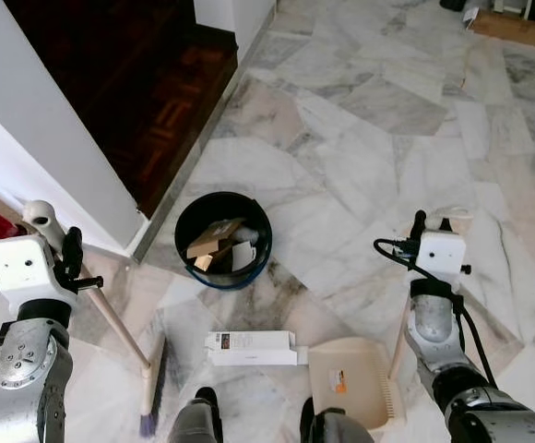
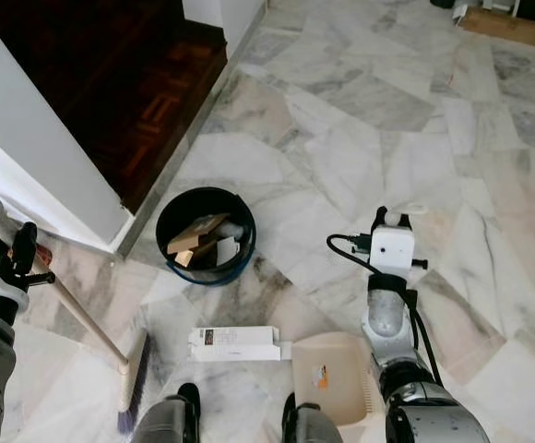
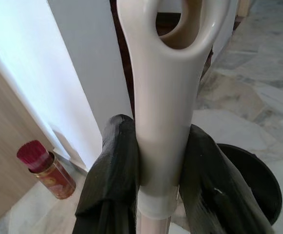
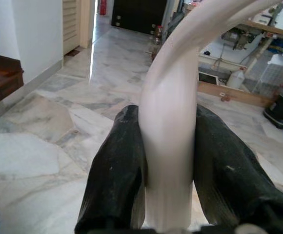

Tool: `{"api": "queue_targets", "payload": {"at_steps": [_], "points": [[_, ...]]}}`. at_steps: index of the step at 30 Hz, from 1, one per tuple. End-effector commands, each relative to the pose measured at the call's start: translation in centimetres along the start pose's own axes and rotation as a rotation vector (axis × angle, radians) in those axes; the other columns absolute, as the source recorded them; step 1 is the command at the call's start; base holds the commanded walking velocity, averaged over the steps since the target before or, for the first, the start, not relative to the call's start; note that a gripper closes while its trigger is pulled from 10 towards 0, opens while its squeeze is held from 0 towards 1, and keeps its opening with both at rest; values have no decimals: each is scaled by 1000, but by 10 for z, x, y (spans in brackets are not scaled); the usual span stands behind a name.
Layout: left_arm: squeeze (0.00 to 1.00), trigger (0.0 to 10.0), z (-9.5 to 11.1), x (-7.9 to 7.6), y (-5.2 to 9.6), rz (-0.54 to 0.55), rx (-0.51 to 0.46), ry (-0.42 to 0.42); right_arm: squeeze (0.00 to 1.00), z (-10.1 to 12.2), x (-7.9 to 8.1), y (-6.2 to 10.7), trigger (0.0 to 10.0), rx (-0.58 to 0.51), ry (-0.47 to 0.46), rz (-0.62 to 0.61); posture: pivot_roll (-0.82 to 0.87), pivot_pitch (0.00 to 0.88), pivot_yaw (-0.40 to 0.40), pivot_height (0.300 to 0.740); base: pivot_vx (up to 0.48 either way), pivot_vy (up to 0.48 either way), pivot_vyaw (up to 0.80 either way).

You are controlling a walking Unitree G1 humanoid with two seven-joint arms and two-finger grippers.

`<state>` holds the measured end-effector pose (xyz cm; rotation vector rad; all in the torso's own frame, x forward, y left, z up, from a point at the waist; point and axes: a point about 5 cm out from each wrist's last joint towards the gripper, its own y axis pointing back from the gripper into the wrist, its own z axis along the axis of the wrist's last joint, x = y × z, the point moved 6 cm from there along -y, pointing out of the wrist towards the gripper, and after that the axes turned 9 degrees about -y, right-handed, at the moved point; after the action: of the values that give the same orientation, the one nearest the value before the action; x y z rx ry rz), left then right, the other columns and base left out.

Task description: Sweep floor

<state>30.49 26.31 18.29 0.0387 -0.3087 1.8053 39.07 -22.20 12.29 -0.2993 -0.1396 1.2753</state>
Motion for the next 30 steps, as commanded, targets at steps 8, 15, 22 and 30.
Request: {"api": "queue_targets", "payload": {"at_steps": [8, 15, 22, 30], "points": [[0, 10000, 7, -6, 1, -8, -14, 7, 0, 21, 17, -9, 10000, -103, 125, 9, 256, 345, 7, 740, 0, 0, 0], [0, 10000, 10, -9, 1, -13, -27, 9, 0, 32, 17, -9, 10000, -173, 152, -30, 260, 342, 6, 740, 0, 0, 0], [0, 10000, 13, -9, 1, -24, -31, 5, 0, 45, 13, -11, 10000, -242, 165, -91, 267, 345, 7, 740, 0, 0, 0], [0, 10000, 11, -13, 1, -34, -28, 13, 0, 74, 9, -22, 10000, -348, 100, -140, 254, 342, 6, 740, 0, 0, 0]]}}
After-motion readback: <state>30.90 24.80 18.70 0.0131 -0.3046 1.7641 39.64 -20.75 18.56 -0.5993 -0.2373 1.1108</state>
